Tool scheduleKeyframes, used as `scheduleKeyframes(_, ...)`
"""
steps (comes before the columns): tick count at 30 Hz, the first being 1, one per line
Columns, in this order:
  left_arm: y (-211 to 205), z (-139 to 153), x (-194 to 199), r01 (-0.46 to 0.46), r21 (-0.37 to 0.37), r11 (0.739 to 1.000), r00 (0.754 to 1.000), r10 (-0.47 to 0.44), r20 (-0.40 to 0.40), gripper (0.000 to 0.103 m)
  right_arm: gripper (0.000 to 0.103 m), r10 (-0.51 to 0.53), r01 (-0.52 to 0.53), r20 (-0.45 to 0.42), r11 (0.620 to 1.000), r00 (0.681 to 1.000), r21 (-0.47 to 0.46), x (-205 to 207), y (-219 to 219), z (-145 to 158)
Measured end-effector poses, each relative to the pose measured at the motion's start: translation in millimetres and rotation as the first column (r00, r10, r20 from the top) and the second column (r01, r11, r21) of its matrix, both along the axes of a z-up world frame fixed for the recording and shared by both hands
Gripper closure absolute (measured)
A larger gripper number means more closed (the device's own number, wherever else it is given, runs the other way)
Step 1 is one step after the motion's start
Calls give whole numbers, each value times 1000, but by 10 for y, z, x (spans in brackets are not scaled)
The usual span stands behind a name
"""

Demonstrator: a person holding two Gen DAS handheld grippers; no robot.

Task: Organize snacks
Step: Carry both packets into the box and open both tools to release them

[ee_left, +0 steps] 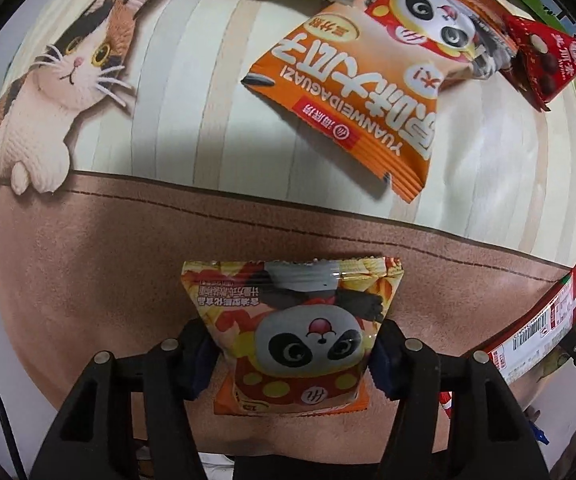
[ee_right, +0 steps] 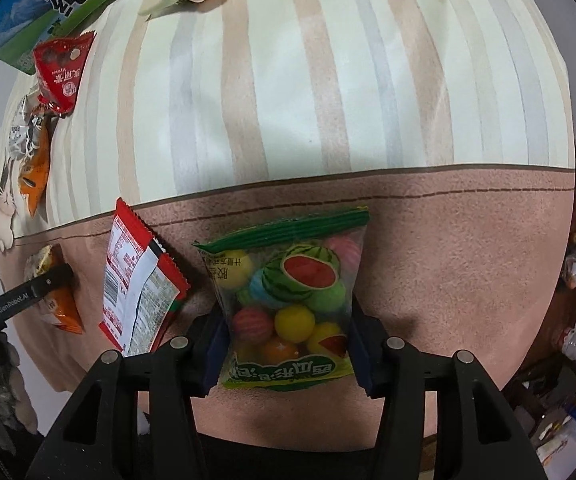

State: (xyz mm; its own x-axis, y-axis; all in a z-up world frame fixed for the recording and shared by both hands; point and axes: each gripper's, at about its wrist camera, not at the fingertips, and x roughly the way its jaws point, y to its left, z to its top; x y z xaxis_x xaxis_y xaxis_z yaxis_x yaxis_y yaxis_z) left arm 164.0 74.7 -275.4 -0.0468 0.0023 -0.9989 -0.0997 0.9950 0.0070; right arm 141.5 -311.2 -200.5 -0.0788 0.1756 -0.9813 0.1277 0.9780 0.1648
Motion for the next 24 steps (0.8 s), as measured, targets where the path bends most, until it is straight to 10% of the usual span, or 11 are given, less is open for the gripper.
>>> scheduleKeyframes(12, -519, 1435, 390, 80, -149, 986, 974, -46, 220, 52, 52, -42, 25, 160, 994, 986, 106, 262, -8, 729)
scheduleKeyframes(19, -791, 2522, 1155, 169, -249, 954, 913, -56, 403, 52, 52, -37, -43, 381, 979, 924, 200, 1142, 186, 1738)
scheduleKeyframes(24, -829, 2851, 1792, 210, -189, 959, 890, -108, 442, 52, 52, -7, -92, 470, 978, 882, 187, 1888, 331, 2126)
